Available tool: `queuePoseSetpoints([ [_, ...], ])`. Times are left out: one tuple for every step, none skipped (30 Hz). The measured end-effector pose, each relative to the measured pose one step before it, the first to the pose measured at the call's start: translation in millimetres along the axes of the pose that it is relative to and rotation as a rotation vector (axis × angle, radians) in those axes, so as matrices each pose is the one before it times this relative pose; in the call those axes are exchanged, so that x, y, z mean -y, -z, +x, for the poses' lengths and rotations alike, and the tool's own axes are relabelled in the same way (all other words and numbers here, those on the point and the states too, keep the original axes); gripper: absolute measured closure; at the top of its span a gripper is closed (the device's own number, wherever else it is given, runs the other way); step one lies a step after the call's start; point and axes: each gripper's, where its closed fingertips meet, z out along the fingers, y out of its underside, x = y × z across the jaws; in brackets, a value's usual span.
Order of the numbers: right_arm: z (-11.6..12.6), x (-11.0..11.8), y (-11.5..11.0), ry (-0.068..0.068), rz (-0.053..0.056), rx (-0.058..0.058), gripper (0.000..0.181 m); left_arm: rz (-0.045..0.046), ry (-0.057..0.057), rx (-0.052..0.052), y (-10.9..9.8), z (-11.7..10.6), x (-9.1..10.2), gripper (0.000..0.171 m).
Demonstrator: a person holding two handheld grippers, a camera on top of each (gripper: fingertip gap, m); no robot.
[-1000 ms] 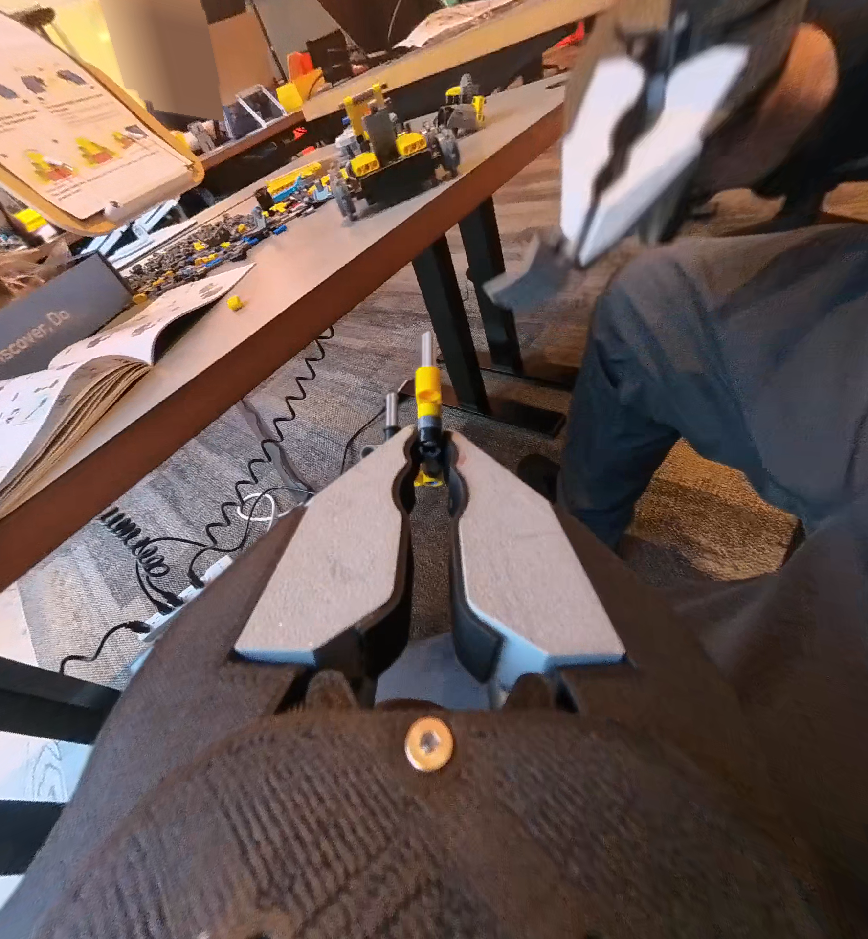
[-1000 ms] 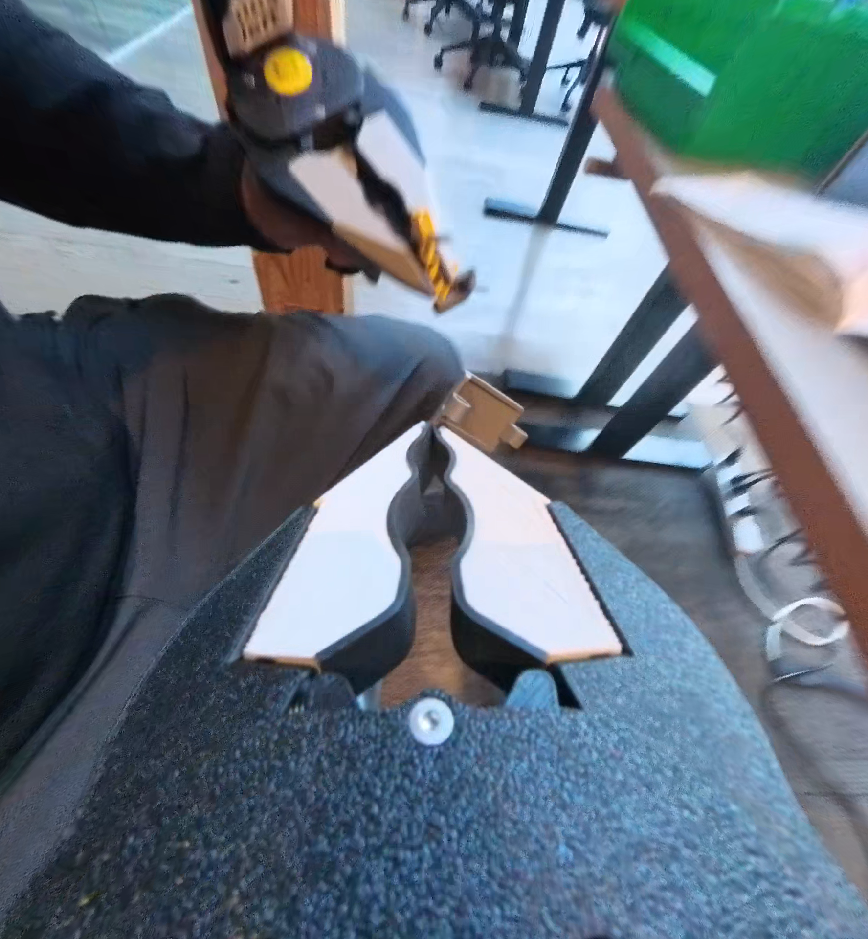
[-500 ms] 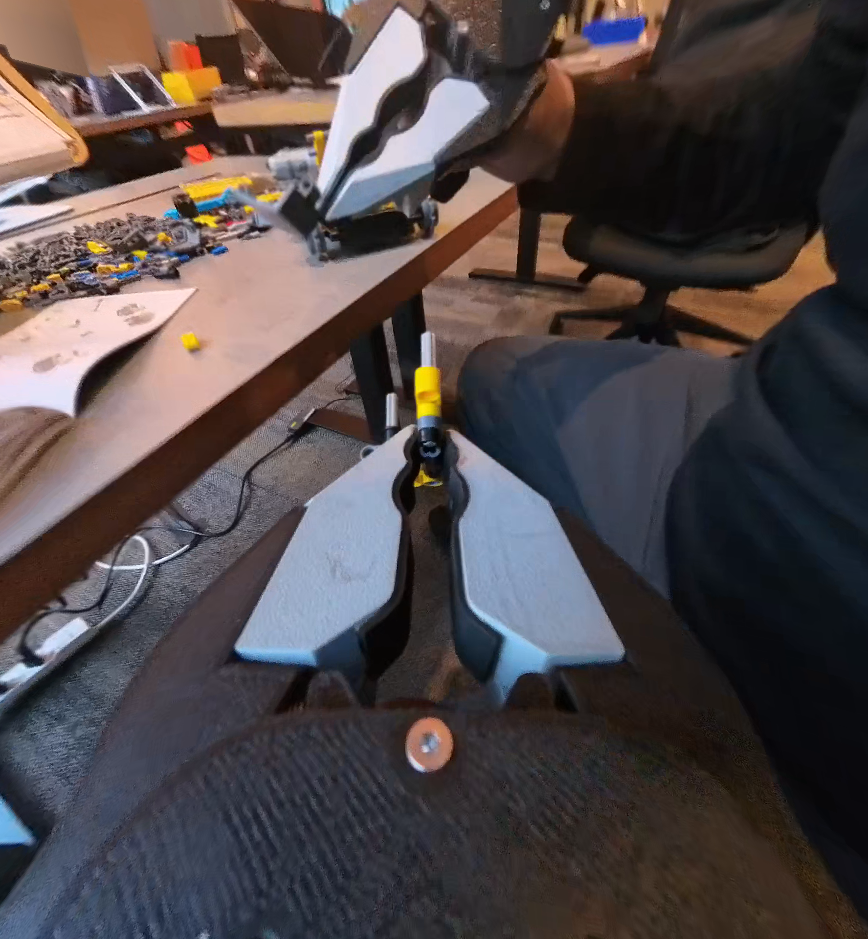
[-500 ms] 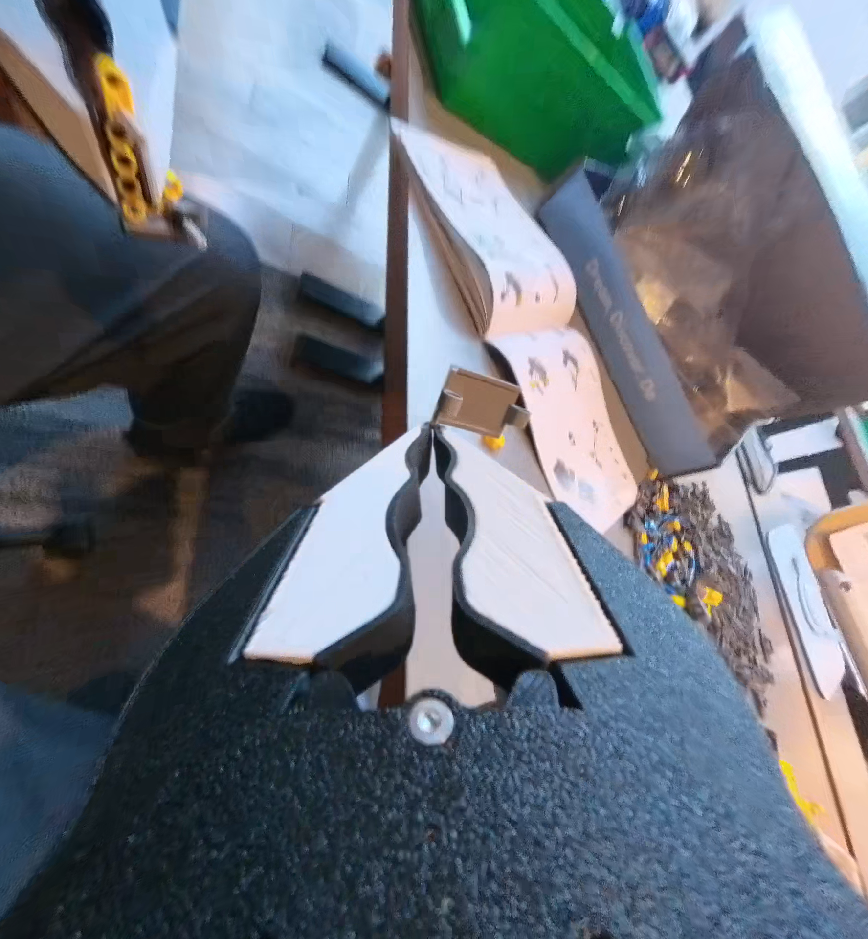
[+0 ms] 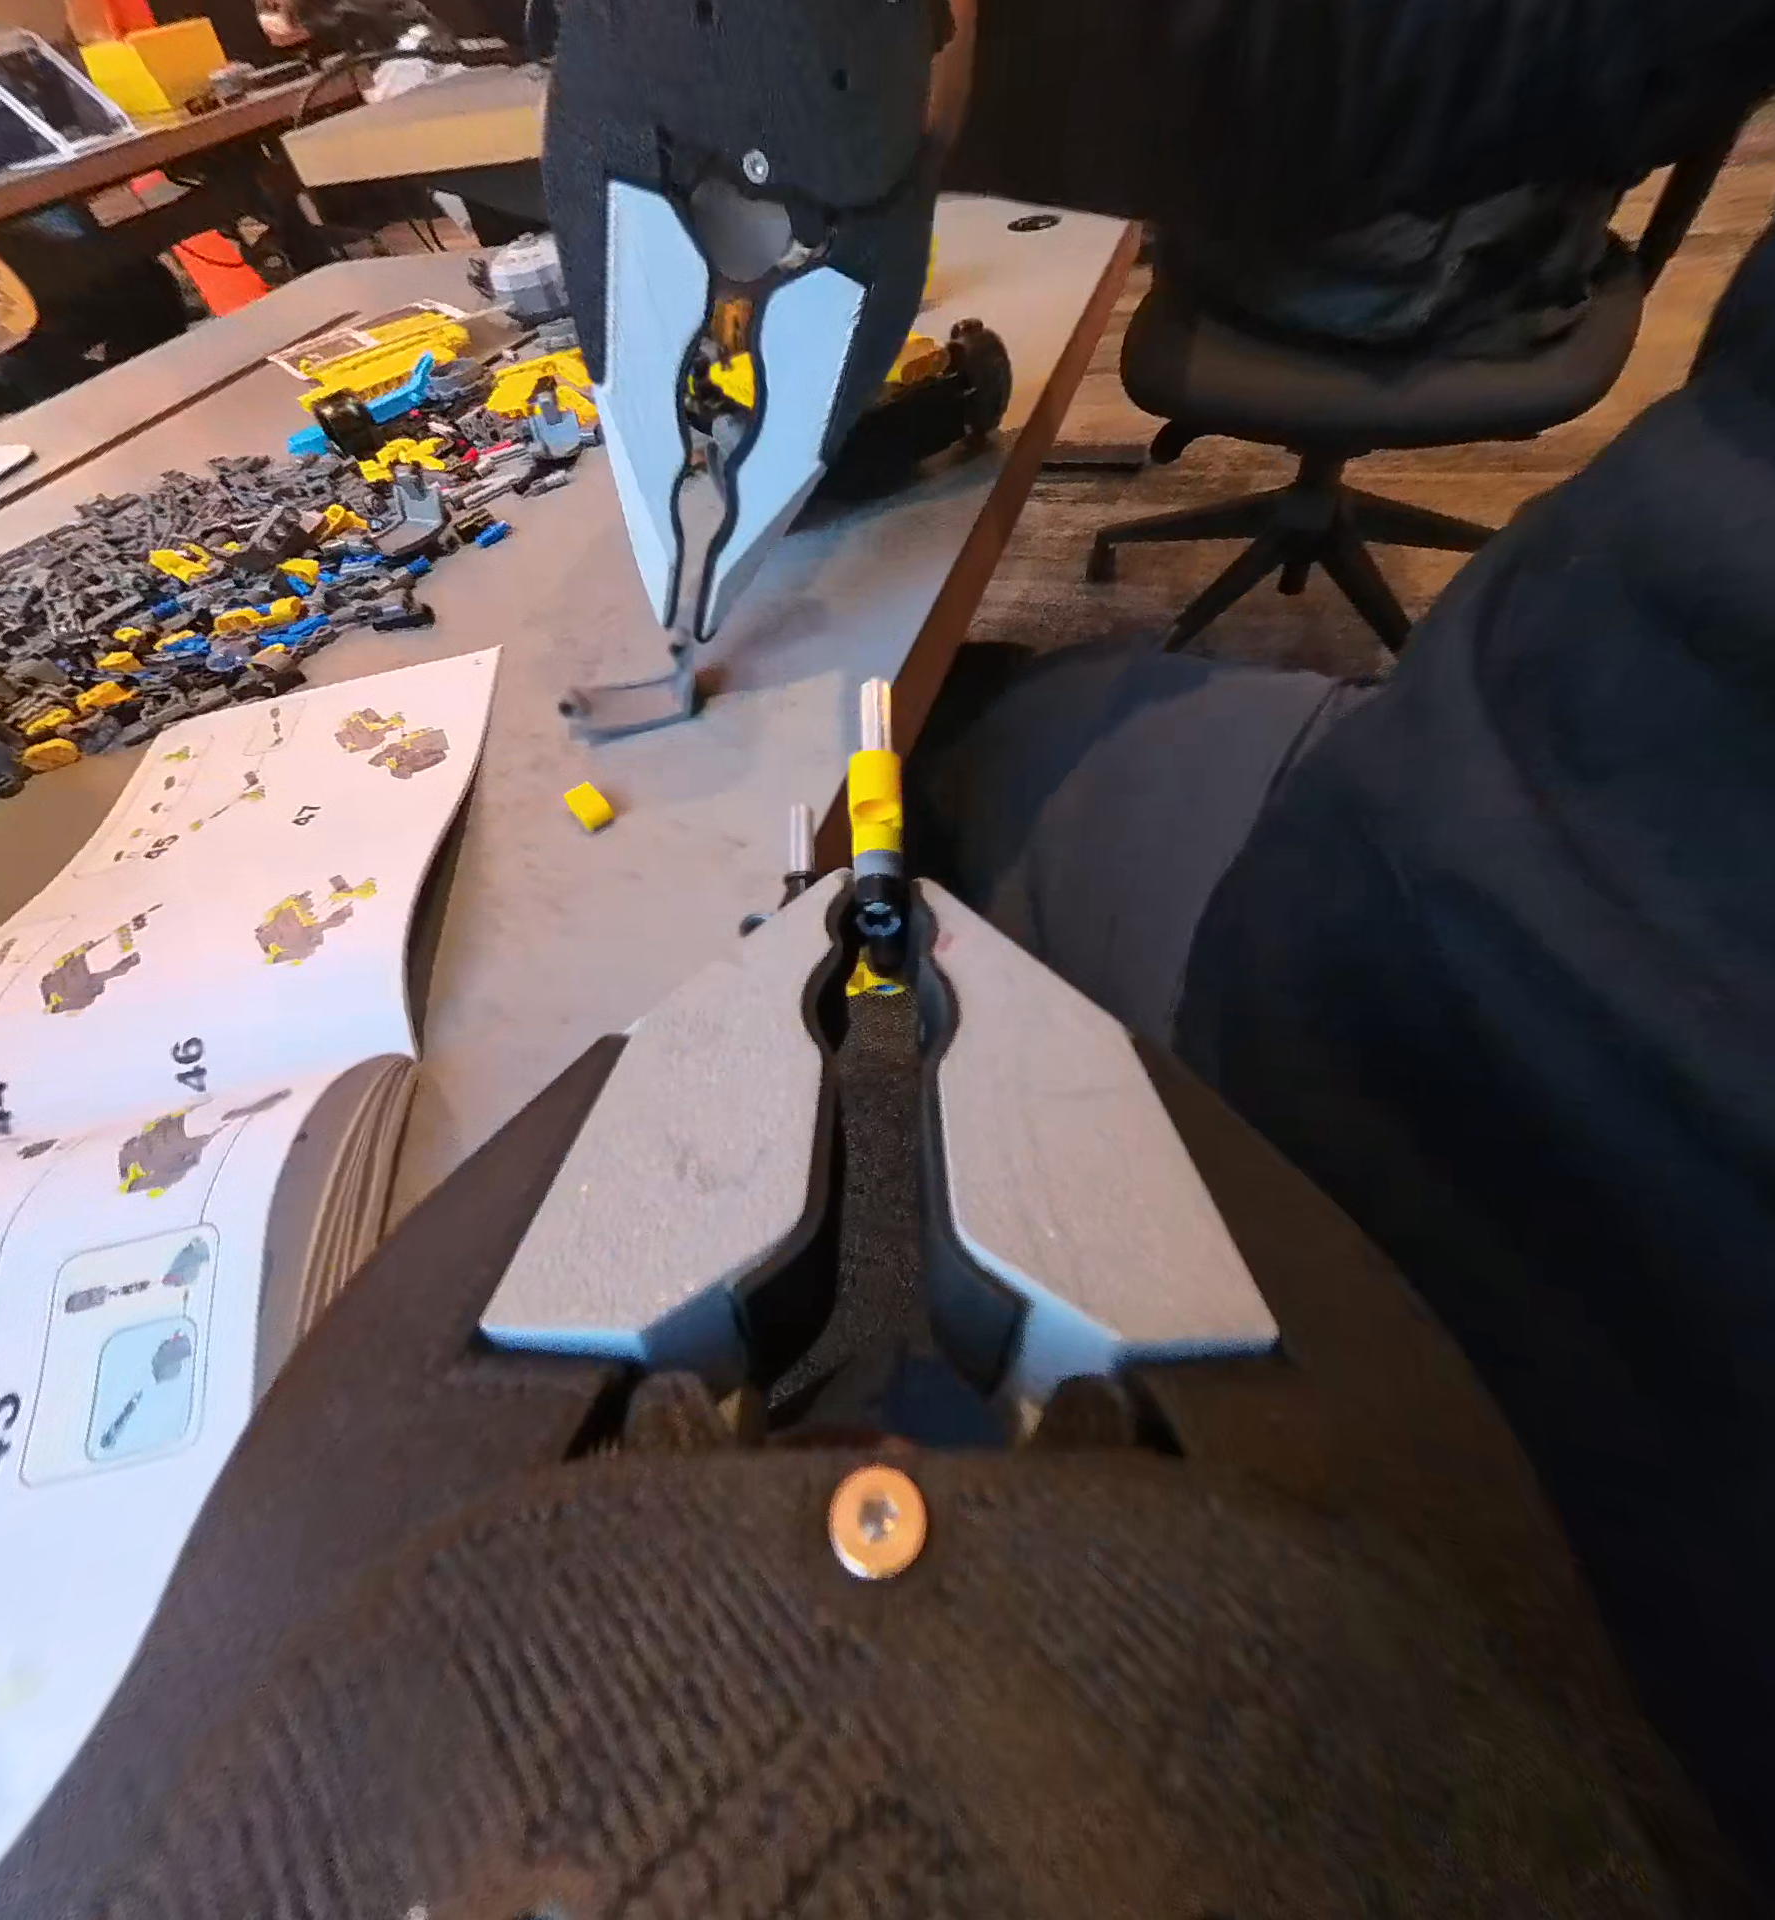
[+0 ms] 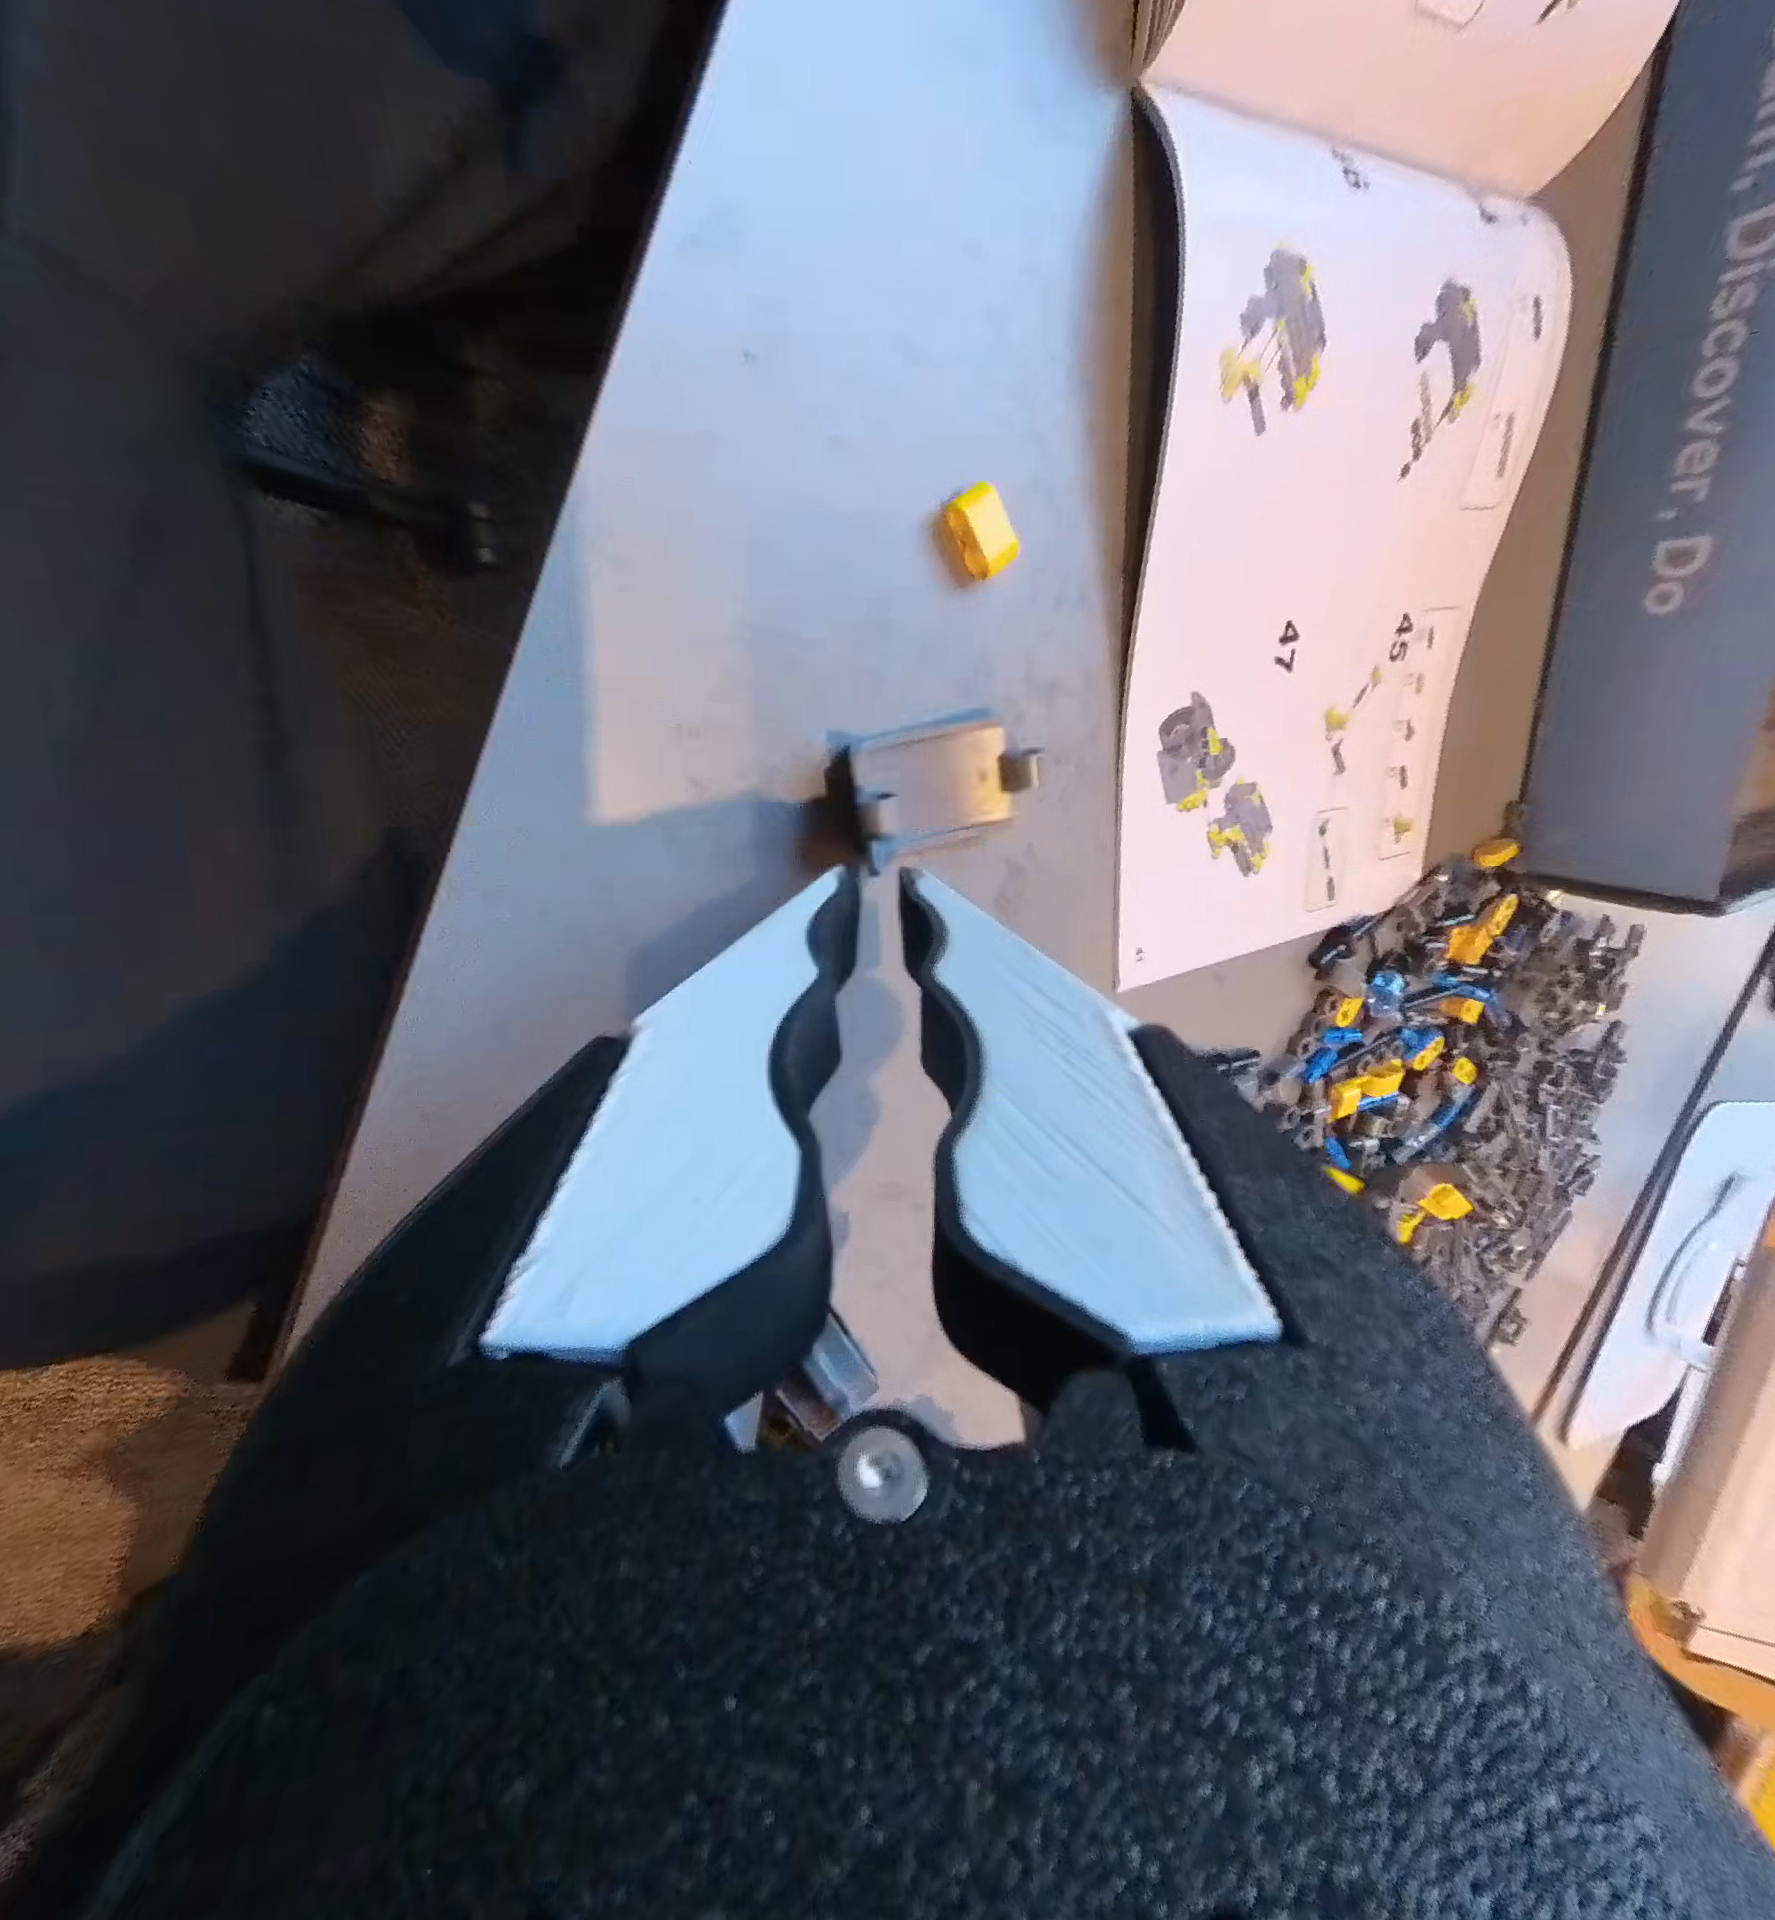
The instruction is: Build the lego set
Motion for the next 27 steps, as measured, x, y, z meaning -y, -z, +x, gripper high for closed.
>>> queuePoseSetpoints([
  [1.05, -1.73, -0.25, -0.0172, -0.0002, 0.0021, 0.169, 0.00474, 0.0059, -0.0134, -1.60, -2.34, -0.89, 0.165],
  [0.97, -1.81, 0.55, -0.0208, -0.0035, 0.0014, 0.161, 0.00338, 0.0102, -0.0118, -1.58, -2.32, -1.54, 0.165],
  [-0.83, -2.18, 1.65, -0.0203, -0.0095, 0.0104, 0.158, -0.00348, 0.0148, -0.0038, -1.38, -3.37, -2.36, 0.165],
  [-0.29, -0.50, 2.73, -0.0238, -0.0018, 0.0040, 0.158, -0.00485, 0.0138, 0.0034, -0.92, -3.92, -2.13, 0.165],
  [-0.27, 3.66, 3.41, -0.0330, 0.0201, 0.0018, 0.156, -0.00021, 0.0097, 0.0022, -0.27, -3.14, -0.86, 0.165],
  [-1.31, 8.19, 2.92, -0.0403, 0.0403, 0.0079, 0.154, 0.00778, 0.0038, 0.0032, 0.52, -2.43, 0.62, 0.165],
  [0.29, 10.29, 1.25, -0.0395, 0.0457, -0.0031, 0.154, 0.01398, 0.0051, 0.0039, 1.39, -1.72, 1.19, 0.165],
  [0.77, 8.29, -0.91, -0.0303, 0.0308, -0.0093, 0.153, 0.01644, 0.0118, -0.0026, 1.45, -0.30, 0.98, 0.165],
  [-2.17, 3.94, -2.76, -0.0138, 0.0071, 0.0089, 0.153, 0.01689, 0.0152, -0.0047, 1.24, 0.11, 1.38, 0.165],
  [-1.11, -0.59, -3.77, 0.0037, -0.0156, 0.0023, 0.153, 0.01837, 0.0135, -0.0047, 0.93, 0.18, 2.16, 0.165],
  [1.10, -3.69, -3.73, 0.0162, -0.0252, -0.0089, 0.153, 0.01438, 0.0144, -0.0075, 0.27, 0.44, 1.93, 0.165],
  [0.42, -4.68, -3.50, 0.0179, -0.0243, 0.0002, 0.153, 0.00808, 0.0156, -0.0058, -0.17, 0.12, 1.23, 0.165],
  [0.72, -4.14, -3.21, 0.0067, -0.0213, 0.0064, 0.153, 0.00713, 0.0135, 0.0004, -0.58, -0.94, 1.25, 0.165],
  [1.33, -3.55, -2.95, -0.0030, -0.0181, 0.0075, 0.153, 0.00276, 0.0171, 0.0053, -0.96, -2.05, 1.38, 0.165],
  [-0.78, -3.05, -2.51, -0.0026, -0.0167, 0.0189, 0.154, -0.00618, 0.0216, 0.0152, -1.21, -3.68, 1.03, 0.165],
  [-2.27, -0.50, -1.22, -0.0024, -0.0022, 0.0252, 0.159, -0.01825, 0.0245, 0.0307, -1.38, -6.27, -0.07, 0.165],
  [-2.64, 0.95, -0.35, -0.0015, 0.0062, 0.0231, 0.171, -0.02879, 0.0259, 0.0354, -1.68, -7.21, -1.68, 0.165],
  [-2.22, 0.24, -0.57, 0.0031, 0.0010, 0.0156, 0.176, -0.03382, 0.0207, 0.0186, -2.20, -4.62, -3.18, 0.165],
  [-0.84, 0.42, -0.94, 0.0039, 0.0013, 0.0024, 0.176, -0.03420, 0.0080, -0.0025, -2.82, -0.82, -4.10, 0.165],
  [0.08, 2.66, -0.10, -0.0019, 0.0137, -0.0043, 0.176, -0.03157, -0.0050, 0.0067, -2.80, -1.38, -3.92, 0.166],
  [-1.67, 5.47, 1.10, -0.0127, 0.0301, 0.0078, 0.177, -0.02580, -0.0200, 0.0156, -2.46, -1.59, -2.94, 0.165],
  [-2.64, 7.46, 2.38, -0.0196, 0.0415, 0.0140, 0.179, -0.00920, -0.0343, 0.0055, -2.12, 0.77, 0.10, 0.165],
  [-2.57, 8.78, 3.06, -0.0228, 0.0512, 0.0131, 0.179, -0.00994, -0.0370, 0.0016, -1.96, 1.40, 0.44, 0.165],
  [-2.42, 8.82, 3.15, -0.0281, 0.0541, 0.0135, 0.179, -0.01516, -0.0337, 0.0048, -2.20, 0.40, -0.34, 0.165],
  [-1.68, 7.40, 2.58, -0.0333, 0.0466, 0.0151, 0.179, -0.01216, -0.0313, 0.0029, -2.13, 0.15, -0.02, 0.165],
  [-1.00, 5.02, 1.71, -0.0338, 0.0333, 0.0149, 0.179, -0.00738, -0.0242, -0.0001, -1.96, -0.05, 0.30, 0.165],
  [-0.86, 3.90, 1.39, -0.0319, 0.0254, 0.0152, 0.179, -0.00584, -0.0110, -0.0036, -1.60, -0.08, 0.30, 0.165],
])
